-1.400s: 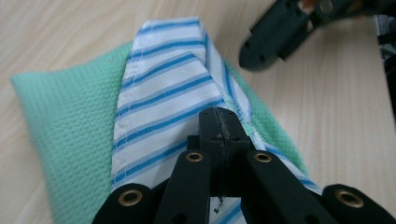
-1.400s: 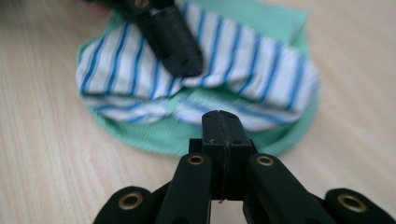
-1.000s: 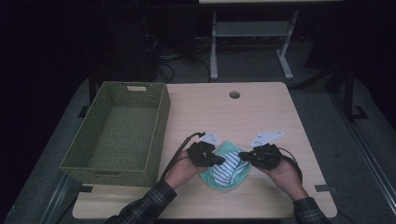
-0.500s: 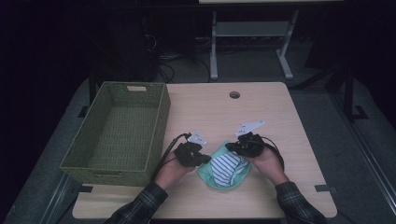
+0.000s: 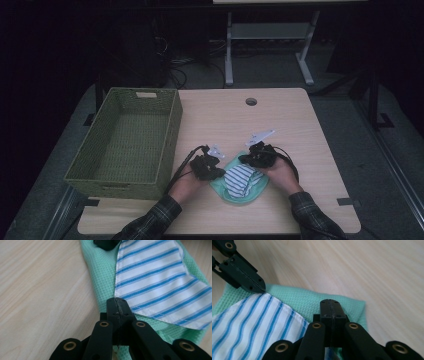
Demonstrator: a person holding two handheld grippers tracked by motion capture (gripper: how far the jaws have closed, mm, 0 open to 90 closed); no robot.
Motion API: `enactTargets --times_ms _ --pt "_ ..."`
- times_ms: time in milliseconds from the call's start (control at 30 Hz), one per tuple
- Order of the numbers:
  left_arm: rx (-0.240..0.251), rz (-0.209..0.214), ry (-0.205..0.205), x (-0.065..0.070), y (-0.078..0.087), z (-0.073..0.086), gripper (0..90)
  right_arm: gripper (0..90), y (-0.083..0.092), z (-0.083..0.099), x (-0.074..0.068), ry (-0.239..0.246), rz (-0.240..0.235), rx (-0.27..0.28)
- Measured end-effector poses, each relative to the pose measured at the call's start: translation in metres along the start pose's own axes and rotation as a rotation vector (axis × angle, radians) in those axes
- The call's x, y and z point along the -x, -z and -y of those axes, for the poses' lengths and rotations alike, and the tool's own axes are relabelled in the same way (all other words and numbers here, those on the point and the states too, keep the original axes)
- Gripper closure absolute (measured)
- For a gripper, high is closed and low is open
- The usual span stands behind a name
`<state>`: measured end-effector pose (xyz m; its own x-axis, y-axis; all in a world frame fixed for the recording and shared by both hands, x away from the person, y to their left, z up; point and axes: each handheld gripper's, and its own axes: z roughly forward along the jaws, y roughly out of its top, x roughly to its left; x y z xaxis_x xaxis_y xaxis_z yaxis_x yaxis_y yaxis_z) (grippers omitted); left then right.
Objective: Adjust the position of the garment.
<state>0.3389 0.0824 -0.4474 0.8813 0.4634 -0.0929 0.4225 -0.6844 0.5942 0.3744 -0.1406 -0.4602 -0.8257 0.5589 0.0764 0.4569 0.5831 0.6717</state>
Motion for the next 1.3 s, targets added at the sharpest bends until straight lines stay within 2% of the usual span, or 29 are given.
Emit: enactTargets --times_ms 100,167,267,333,433,500,567,633,967,1100,1200,1300 --pt "0.041 0.004 0.028 0.002 0.013 0.001 89.1 89.7 0.012 0.000 0.006 -0.010 0.024 0.032" --pt "0.061 0.025 0.043 0.008 0.020 0.003 89.0 89.8 0.019 0.002 0.013 -0.029 0.043 0.044" --pt "0.036 0.048 0.026 0.019 0.024 0.011 89.1 89.7 0.021 0.008 0.023 -0.054 0.052 0.035" --pt "0.011 0.067 0.028 0.024 0.022 0.018 89.1 89.8 0.017 0.010 0.025 -0.051 0.050 0.026" --pt "-0.030 0.066 0.011 0.027 0.017 0.023 89.1 89.7 0.012 0.010 0.024 -0.040 0.045 0.016" --pt "-0.032 0.055 0.025 0.027 0.012 0.023 89.1 89.8 0.008 0.010 0.024 -0.038 0.046 0.001" --pt "-0.056 0.041 0.004 0.024 0.010 0.023 89.1 89.8 0.006 0.012 0.023 -0.028 0.054 -0.013" --pt "-0.068 0.030 0.003 0.020 0.008 0.022 89.2 89.8 0.008 0.014 0.024 -0.031 0.051 -0.017" --pt "-0.081 -0.048 0.051 -0.007 -0.002 0.001 89.4 89.8 0.030 0.034 0.022 -0.043 0.072 -0.048" --pt "-0.069 -0.079 0.063 -0.020 -0.010 -0.010 89.6 89.7 0.038 0.043 0.018 -0.044 0.071 -0.050" --pt "-0.061 -0.086 0.079 -0.028 -0.014 -0.015 89.6 89.8 0.043 0.050 0.013 -0.036 0.065 -0.052" --pt "-0.060 -0.084 0.078 -0.034 -0.017 -0.020 89.6 89.8 0.046 0.054 0.009 -0.033 0.056 -0.050"
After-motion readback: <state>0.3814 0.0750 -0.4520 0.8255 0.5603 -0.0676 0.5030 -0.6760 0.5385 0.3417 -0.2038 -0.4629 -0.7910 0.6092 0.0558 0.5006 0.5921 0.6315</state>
